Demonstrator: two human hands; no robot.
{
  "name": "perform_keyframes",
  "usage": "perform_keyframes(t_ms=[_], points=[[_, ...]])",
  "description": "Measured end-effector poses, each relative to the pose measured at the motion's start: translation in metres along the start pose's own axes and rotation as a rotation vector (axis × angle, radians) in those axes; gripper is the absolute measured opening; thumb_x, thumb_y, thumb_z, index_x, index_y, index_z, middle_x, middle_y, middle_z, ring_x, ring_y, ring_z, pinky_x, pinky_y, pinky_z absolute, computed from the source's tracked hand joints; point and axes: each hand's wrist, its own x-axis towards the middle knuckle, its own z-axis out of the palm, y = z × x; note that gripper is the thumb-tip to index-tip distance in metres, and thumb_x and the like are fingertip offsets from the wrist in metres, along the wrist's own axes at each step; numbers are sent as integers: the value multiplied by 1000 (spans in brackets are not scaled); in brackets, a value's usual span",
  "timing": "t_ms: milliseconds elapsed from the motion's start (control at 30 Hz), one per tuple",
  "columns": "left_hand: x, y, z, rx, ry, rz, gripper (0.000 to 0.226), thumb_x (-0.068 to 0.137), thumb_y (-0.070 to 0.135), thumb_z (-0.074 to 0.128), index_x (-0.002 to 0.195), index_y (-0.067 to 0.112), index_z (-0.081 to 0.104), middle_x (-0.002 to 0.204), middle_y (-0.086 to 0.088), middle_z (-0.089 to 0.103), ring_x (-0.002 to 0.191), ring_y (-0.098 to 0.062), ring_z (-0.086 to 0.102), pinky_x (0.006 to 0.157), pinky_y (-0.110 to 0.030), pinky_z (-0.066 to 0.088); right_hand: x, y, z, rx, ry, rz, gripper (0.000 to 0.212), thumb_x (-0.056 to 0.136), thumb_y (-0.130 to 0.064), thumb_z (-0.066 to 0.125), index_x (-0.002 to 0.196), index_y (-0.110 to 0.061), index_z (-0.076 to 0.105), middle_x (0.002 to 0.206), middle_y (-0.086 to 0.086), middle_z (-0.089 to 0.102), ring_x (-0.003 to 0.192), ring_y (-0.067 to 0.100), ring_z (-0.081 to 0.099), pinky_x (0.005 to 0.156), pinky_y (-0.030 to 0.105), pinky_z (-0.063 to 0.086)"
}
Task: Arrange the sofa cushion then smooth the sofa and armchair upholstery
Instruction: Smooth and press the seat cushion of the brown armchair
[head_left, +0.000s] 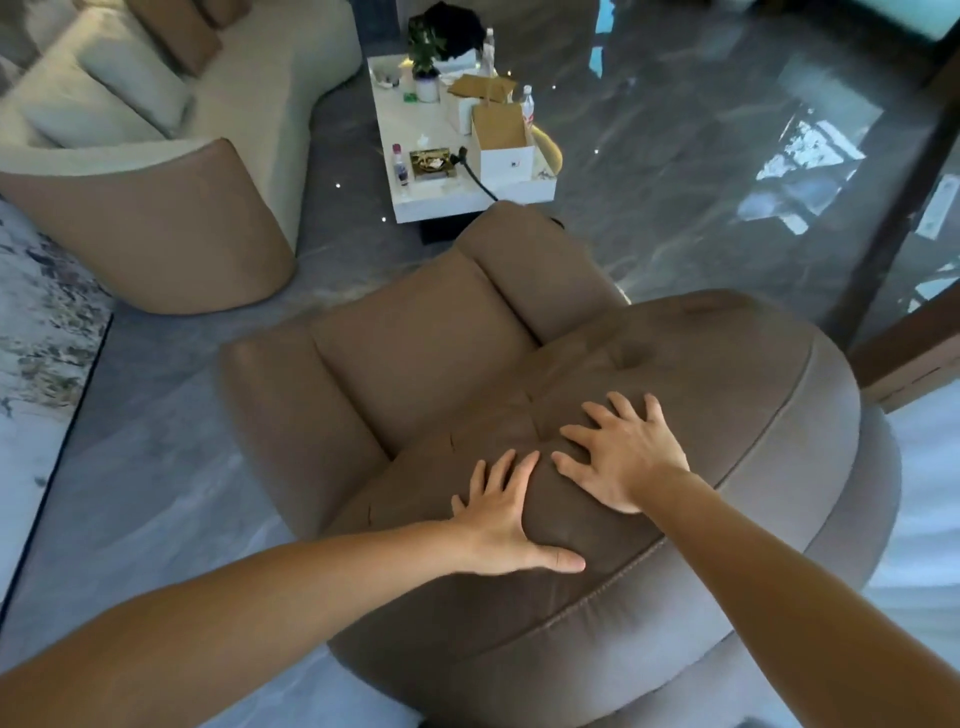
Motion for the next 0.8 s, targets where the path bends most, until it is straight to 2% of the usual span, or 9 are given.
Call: perform_keyframes(t_ms=[300, 800], points=[[48, 66, 27, -40, 46, -114, 136, 37, 100, 54, 140, 54, -22, 156, 23, -24, 146, -24, -21, 112, -68, 3, 21, 82, 3, -41, 27, -153, 81, 81, -76, 0, 143, -42, 41, 161, 1, 29, 148, 34, 13, 114, 64, 4], [122, 169, 34, -170, 149, -250, 141, 42, 96, 56, 149, 43, -20, 161, 12, -22, 147, -30, -21, 112, -71, 4, 80, 194, -10, -104, 26, -322, 82, 81, -79, 3, 147, -43, 36, 163, -2, 25, 150, 29, 10, 116, 61, 0]])
